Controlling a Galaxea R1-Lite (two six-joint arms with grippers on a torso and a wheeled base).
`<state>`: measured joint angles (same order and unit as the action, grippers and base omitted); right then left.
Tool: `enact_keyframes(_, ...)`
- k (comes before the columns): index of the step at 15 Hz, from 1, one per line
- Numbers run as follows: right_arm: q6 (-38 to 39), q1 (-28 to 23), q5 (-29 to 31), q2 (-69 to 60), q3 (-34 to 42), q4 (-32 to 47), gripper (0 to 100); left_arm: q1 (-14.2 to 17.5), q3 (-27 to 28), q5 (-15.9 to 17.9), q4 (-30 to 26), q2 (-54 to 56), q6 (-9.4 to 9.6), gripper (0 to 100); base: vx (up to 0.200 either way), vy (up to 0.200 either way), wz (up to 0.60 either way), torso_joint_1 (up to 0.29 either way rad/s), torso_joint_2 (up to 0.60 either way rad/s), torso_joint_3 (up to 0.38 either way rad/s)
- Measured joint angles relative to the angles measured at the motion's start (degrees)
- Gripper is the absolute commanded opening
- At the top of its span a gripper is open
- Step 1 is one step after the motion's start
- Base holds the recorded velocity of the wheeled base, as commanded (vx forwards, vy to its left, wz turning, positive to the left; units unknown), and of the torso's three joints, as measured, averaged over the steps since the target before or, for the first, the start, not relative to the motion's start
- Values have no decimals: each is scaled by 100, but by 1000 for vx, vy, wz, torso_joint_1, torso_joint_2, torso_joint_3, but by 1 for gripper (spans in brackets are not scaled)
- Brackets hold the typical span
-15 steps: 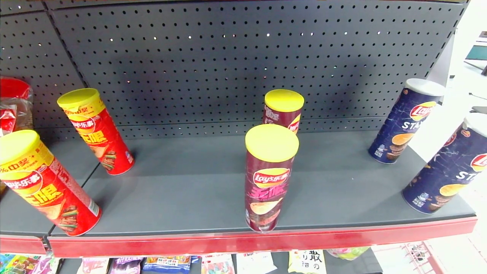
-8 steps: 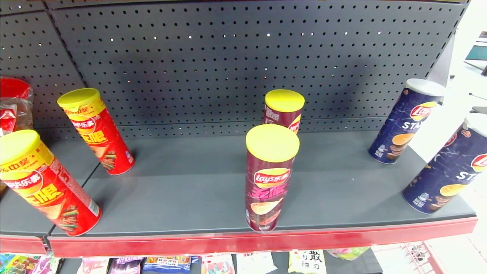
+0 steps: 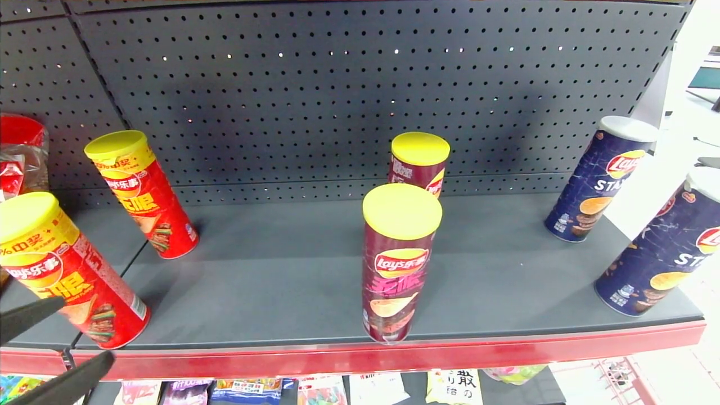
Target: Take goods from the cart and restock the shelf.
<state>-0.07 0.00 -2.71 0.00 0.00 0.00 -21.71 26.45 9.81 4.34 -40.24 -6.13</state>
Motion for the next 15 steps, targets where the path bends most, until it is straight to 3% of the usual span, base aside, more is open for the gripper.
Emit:
enact_keyframes(2, 0, 0, 2, 0, 0, 0, 100, -72, 304, 272, 263, -1075, 118, 100, 0, 0, 0, 0, 0, 0)
enact_keyframes(4, 0, 0, 0, 0, 0, 0, 100, -257, 507, 428, 400, -2031, 444, 100, 0, 0, 0, 0, 0, 0)
enact_keyframes(9, 0, 0, 0, 0, 0, 0, 100, -872, 1193, 474, 461, -3867, 791, 100, 0, 0, 0, 0, 0, 0)
enact_keyframes(15, 0, 0, 0, 0, 0, 0, 100, -1182, 1714, 546, 455, -5141, 1625, 100, 0, 0, 0, 0, 0, 0)
